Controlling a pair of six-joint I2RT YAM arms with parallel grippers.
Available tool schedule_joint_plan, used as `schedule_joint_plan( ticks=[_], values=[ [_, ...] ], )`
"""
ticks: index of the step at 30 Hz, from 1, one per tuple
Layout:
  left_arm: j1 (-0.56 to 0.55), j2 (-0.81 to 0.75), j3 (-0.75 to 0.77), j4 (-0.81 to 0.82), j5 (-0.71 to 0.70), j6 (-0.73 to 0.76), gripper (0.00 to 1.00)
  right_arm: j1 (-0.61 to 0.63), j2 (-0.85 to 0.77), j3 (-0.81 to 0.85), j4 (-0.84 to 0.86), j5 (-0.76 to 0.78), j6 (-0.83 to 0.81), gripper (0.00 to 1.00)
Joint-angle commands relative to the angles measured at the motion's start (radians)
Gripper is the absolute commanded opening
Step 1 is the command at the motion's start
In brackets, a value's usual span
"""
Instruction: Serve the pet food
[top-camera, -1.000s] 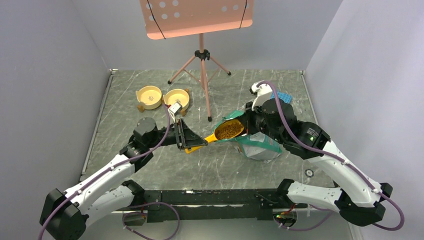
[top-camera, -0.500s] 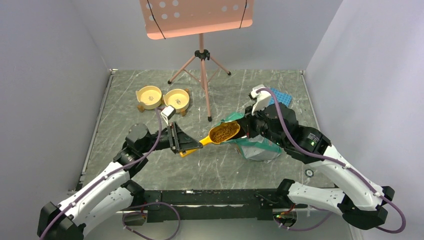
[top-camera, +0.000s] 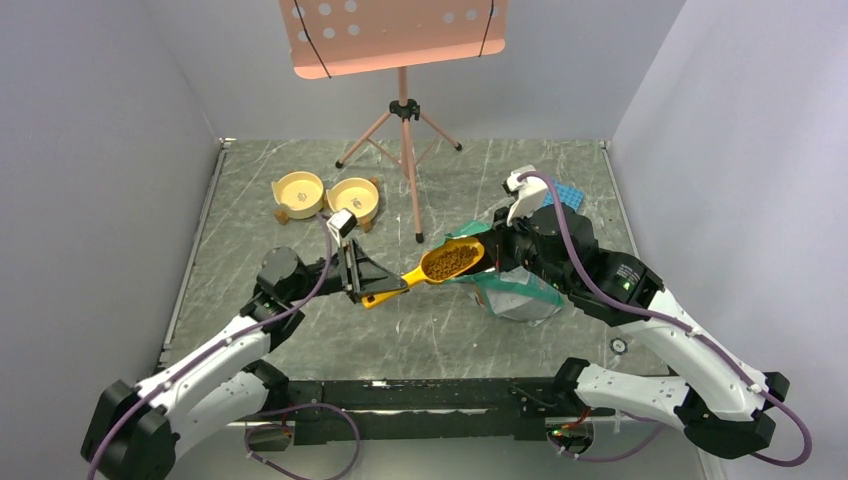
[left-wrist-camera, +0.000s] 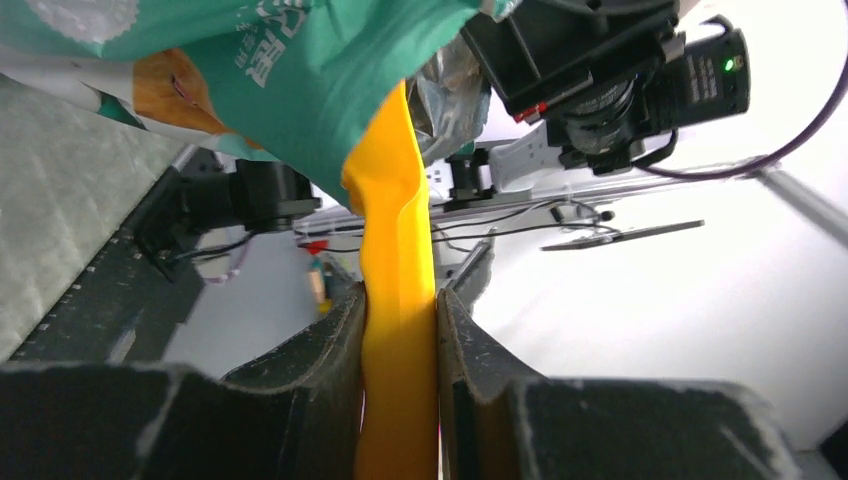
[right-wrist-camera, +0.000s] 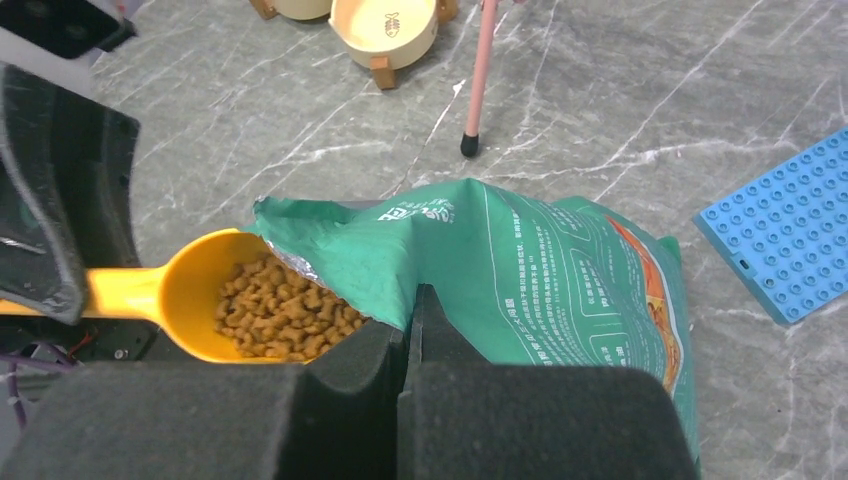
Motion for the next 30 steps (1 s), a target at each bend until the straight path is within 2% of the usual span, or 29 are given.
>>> schedule_joint_plan(
  ticks=[1, 3, 7, 11, 15, 19, 25, 30],
  values=[
    [0.011, 0.090, -0.059, 0.316, -0.014, -0.268, 0.00, -0.014, -0.010, 0.055, 0.018, 0.068, 0.001, 0.00],
    [0.012, 0.063, -0.102, 0.417, -0.062, -0.368, 0.00, -0.014, -0.010, 0.060, 0.012, 0.072, 0.001, 0.00],
    [0.012, 0.020, -0.105, 0.328, -0.082, -0.340, 0.00, -0.014, -0.006, 0.059, 0.016, 0.071, -0.001, 0.00],
    [0.012, 0.040, -0.152, 0.488, -0.092, -0.430, 0.00, -0.014, -0.001, 0.063, 0.015, 0.097, 0.013, 0.00],
    [0.022, -0.015, -0.110, 0.308, -0.041, -0.353, 0.00, -0.013, 0.010, 0.080, 0.006, 0.132, 0.031, 0.00],
    [0.032, -0.042, -0.104, 0.298, -0.019, -0.356, 0.00, -0.013, 0.020, 0.094, -0.032, 0.216, 0.072, 0.00],
    [0.056, -0.129, -0.076, 0.147, 0.005, -0.316, 0.00, -0.014, 0.021, 0.125, -0.101, 0.379, 0.157, 0.00],
    [0.099, -0.160, -0.030, 0.100, 0.019, -0.303, 0.00, -0.014, 0.038, 0.157, -0.179, 0.470, 0.218, 0.00]
  ],
)
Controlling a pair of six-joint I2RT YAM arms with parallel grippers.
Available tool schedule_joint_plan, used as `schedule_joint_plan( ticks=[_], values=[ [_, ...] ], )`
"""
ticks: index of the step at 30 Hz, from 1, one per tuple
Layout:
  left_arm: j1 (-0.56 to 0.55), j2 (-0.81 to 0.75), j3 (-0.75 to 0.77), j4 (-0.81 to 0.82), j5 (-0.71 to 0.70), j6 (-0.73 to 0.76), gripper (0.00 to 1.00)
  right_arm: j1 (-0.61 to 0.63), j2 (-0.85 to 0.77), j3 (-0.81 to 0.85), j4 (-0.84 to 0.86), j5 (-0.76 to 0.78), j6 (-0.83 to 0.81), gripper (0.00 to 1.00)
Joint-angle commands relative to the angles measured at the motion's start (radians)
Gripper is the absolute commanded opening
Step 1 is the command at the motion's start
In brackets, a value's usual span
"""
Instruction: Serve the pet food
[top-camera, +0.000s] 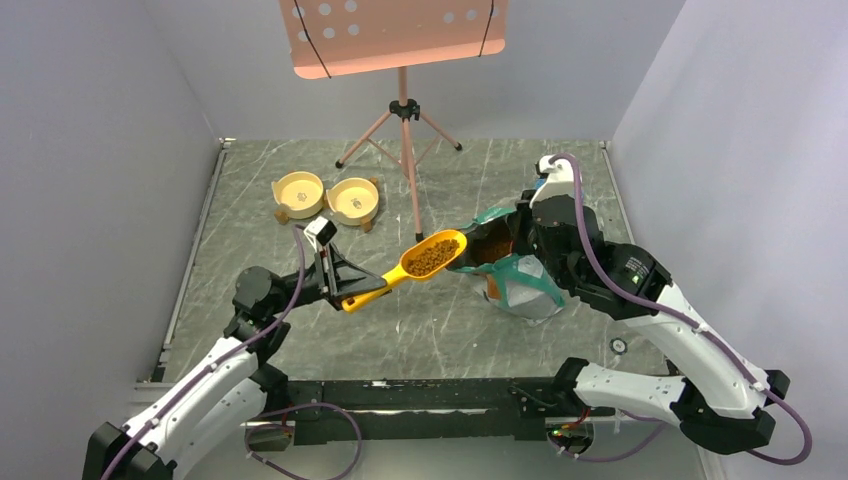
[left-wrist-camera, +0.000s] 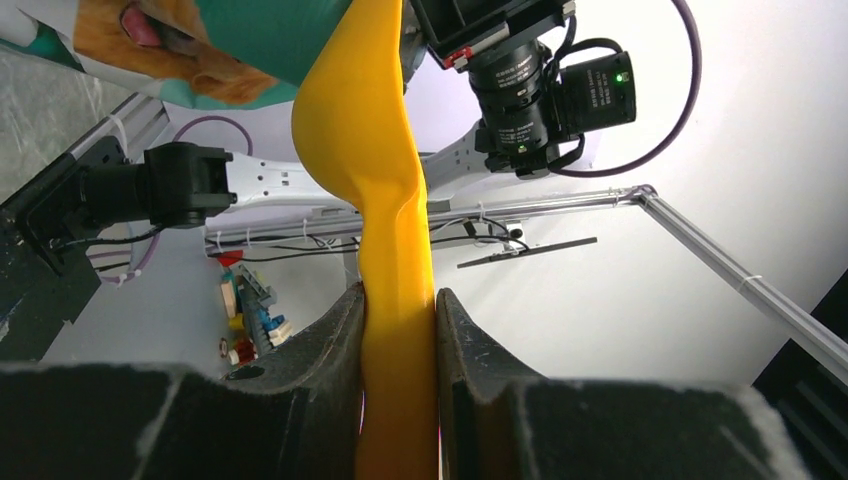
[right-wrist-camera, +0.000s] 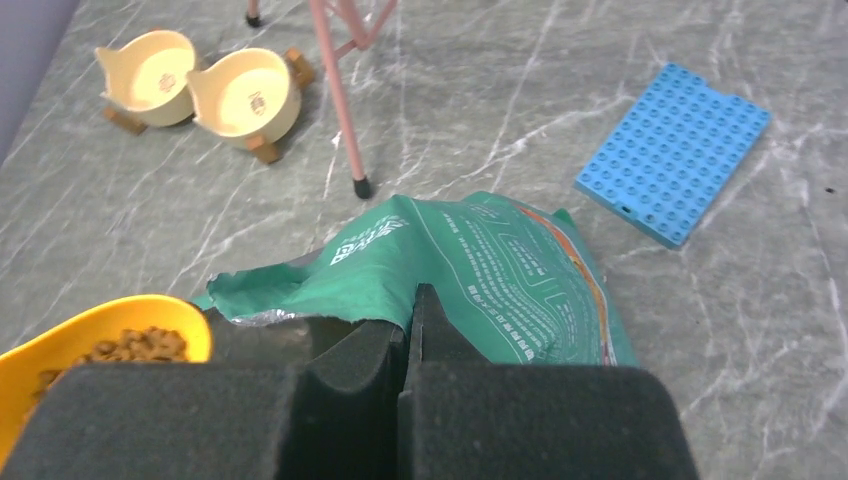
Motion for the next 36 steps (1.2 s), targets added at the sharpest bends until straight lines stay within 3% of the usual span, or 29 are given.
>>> schedule_joint_plan(
  ticks=[1, 9, 14, 22, 28, 36],
  values=[
    [0.045, -0.022, 0.089, -0.057, 0.025, 0.042, 0.00, -0.007, 0.001, 0.058, -0.081, 0.180, 0.071, 0.00],
    [0.160, 0.055, 0.185, 0.001, 0.052, 0.031, 0.00, -0.007, -0.024, 0.057, -0.122, 0.218, 0.084, 0.00],
    [0.280, 0.137, 0.275, -0.107, 0.116, 0.121, 0.00, -0.007, -0.044, 0.059, -0.097, 0.174, 0.054, 0.00],
    [0.491, 0.394, 0.333, 0.042, 0.199, 0.196, 0.00, -0.007, -0.057, 0.059, -0.085, 0.130, 0.043, 0.00],
    [0.622, 0.571, 0.395, 0.066, 0.242, 0.268, 0.00, -0.007, -0.067, 0.069, -0.085, 0.120, 0.021, 0.00],
    [0.762, 0.743, 0.474, -0.126, 0.312, 0.455, 0.00, -0.007, -0.088, 0.075, -0.098, 0.111, 0.004, 0.00]
  ],
)
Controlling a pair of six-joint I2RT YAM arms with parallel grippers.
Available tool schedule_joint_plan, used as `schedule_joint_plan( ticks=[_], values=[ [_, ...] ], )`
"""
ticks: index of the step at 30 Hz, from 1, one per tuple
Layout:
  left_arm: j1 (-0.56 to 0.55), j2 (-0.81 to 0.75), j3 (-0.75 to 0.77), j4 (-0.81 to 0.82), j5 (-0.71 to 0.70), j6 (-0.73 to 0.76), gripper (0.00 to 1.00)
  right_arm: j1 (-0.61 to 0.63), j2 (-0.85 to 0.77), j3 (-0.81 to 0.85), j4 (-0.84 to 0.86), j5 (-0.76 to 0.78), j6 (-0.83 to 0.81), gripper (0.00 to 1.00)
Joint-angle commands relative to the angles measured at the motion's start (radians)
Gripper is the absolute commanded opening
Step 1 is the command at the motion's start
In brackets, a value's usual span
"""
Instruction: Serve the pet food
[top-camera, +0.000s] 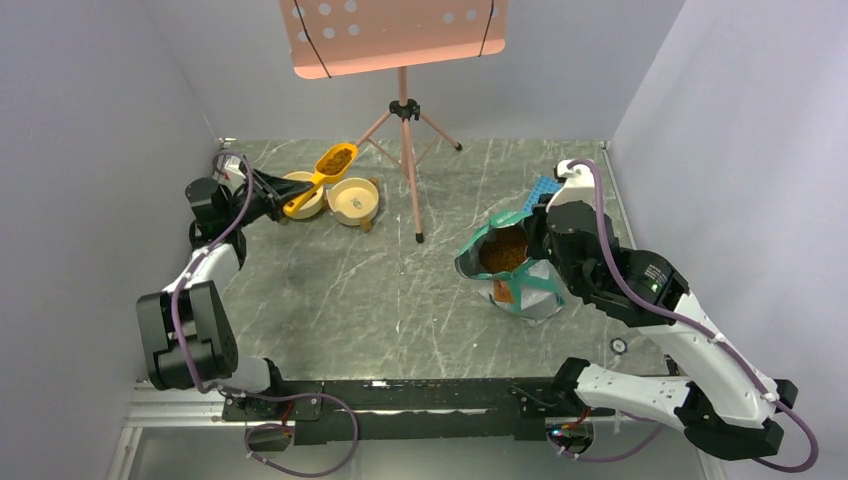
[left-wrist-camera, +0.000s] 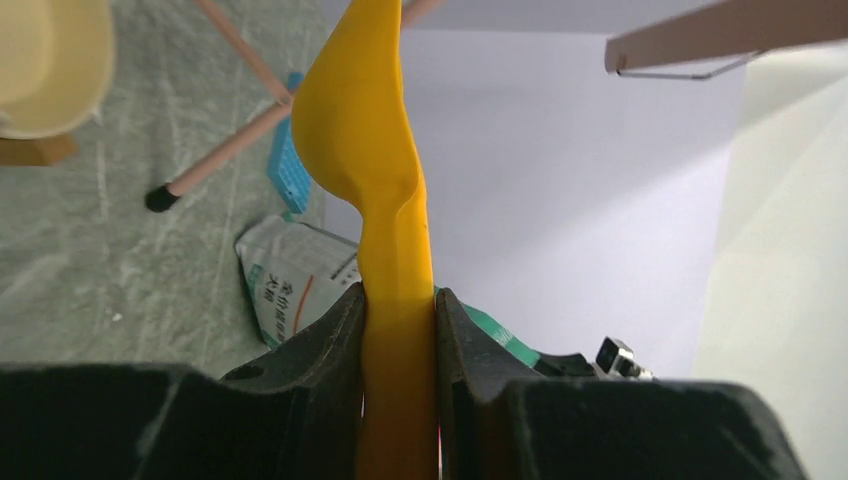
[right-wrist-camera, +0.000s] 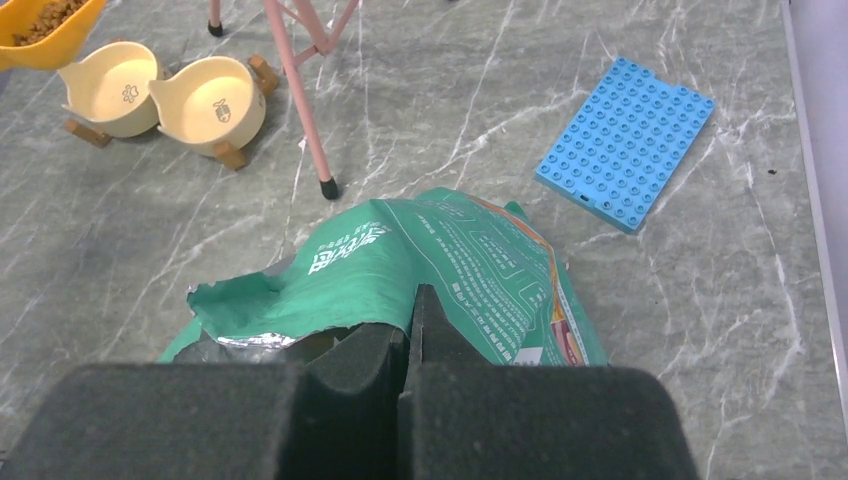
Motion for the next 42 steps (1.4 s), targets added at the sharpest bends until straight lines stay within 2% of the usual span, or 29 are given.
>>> schedule_joint_plan(
  ticks=[1, 11, 24, 29, 34, 42],
  values=[
    [0.041, 0.057, 0.073, -0.081, 0.069, 0.158, 0.00, -0.005, -0.051, 0.048, -0.007, 0.019, -0.022, 0.00],
    [0.044, 0.256, 0.287, -0.572, 0.033, 0.518, 0.00, -0.004, -0.022, 0.076, 0.020, 0.032, -0.074, 0.00],
    [0.028, 0.395, 0.479, -0.889, -0.047, 0.676, 0.00, -0.004, -0.028, 0.074, 0.016, 0.041, -0.063, 0.00],
    [-0.005, 0.431, 0.607, -1.140, -0.141, 0.803, 0.00, -0.005, -0.017, 0.076, 0.019, 0.033, -0.060, 0.00],
    [-0.047, 0.451, 0.675, -1.245, -0.233, 0.828, 0.00, -0.005, -0.018, 0.057, 0.040, 0.018, -0.069, 0.00],
    [-0.147, 0.470, 0.891, -1.524, -0.546, 0.866, 0.00, -0.005, -0.010, 0.057, 0.036, -0.009, -0.055, 0.00]
  ],
)
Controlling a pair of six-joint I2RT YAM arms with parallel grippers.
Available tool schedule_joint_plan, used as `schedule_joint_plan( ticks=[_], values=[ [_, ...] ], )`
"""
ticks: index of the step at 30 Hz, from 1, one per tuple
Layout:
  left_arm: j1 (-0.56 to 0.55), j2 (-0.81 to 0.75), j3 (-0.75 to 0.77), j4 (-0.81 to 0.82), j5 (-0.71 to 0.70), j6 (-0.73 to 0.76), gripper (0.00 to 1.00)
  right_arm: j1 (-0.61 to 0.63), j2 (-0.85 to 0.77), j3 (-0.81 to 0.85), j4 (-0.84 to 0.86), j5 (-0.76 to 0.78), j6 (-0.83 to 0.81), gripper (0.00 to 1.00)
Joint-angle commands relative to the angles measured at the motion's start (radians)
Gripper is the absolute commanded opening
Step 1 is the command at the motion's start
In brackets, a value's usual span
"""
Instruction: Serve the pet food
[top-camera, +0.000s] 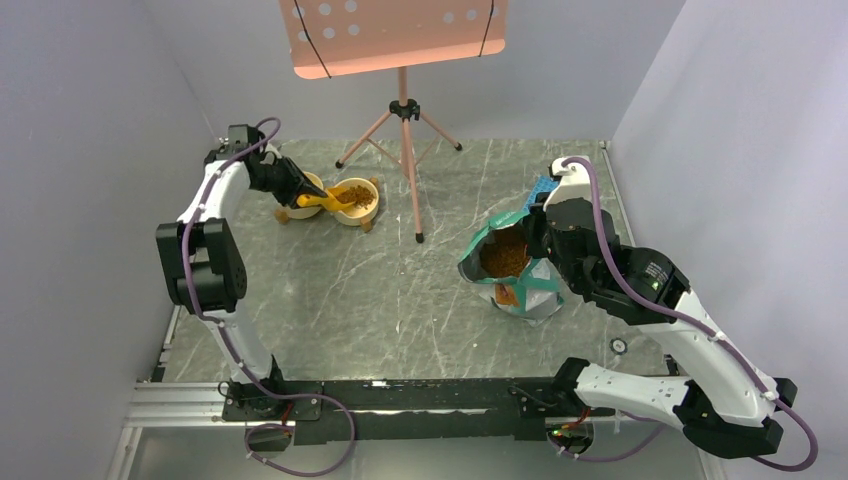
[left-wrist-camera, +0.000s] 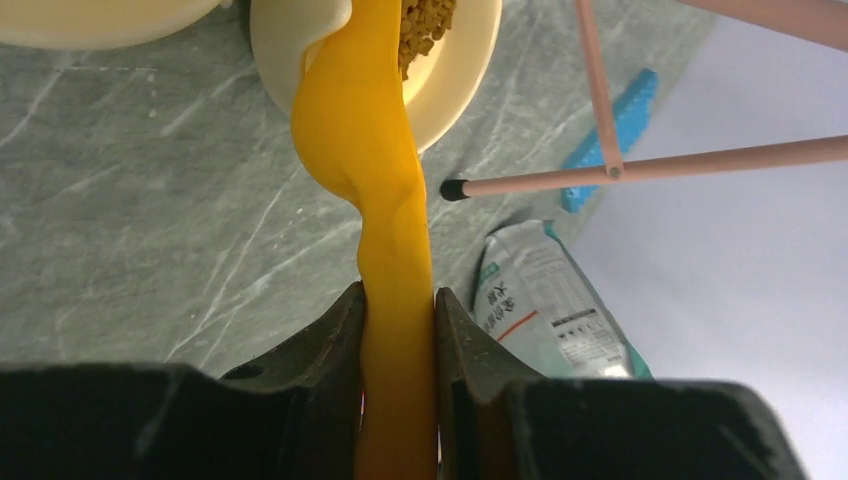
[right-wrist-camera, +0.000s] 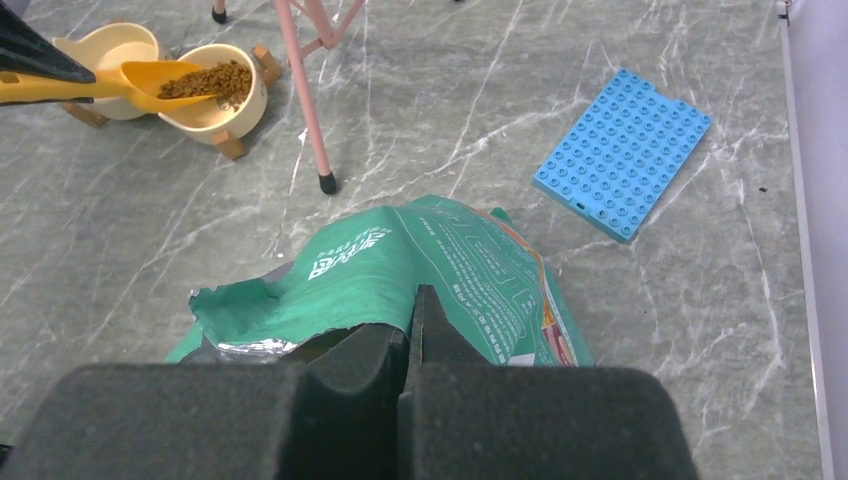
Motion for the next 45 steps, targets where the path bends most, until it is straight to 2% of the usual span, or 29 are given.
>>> schedule_joint_plan(
  ticks=[1, 12, 23, 27, 31, 37, 42, 45],
  values=[
    [-0.059, -0.010, 0.128, -0.197, -0.241, 0.039, 0.00, -0.005, -0.023, 0.029, 0.042, 0.012, 0.002, 0.00],
    [-0.216, 0.047, 0.382, -0.436, -0.503, 0.043, 0.00, -0.005, 0.000, 0.032, 0.058, -0.031, -0.014, 0.00],
    [-0.293, 0.005, 0.448, -0.496, -0.638, 0.037, 0.00, -0.005, 0.033, 0.044, 0.072, -0.082, -0.025, 0.00],
    [-0.303, -0.031, 0.463, -0.496, -0.604, 0.038, 0.00, -0.004, 0.056, 0.063, 0.058, -0.109, -0.031, 0.00],
    [-0.319, -0.132, 0.429, -0.482, -0.553, 0.026, 0.00, -0.005, 0.072, 0.058, 0.058, -0.110, -0.045, 0.00],
    [-0.348, -0.409, 0.234, -0.398, -0.391, -0.024, 0.00, -0.005, 0.126, 0.103, 0.072, -0.139, -0.079, 0.00],
    [-0.372, -0.679, 0.008, -0.296, -0.175, -0.092, 0.00, -0.005, 0.162, 0.092, 0.126, -0.173, -0.127, 0.00],
    [-0.378, -0.821, -0.094, -0.291, -0.084, -0.143, 0.00, -0.005, 0.213, 0.108, 0.161, -0.191, -0.157, 0.00]
  ],
)
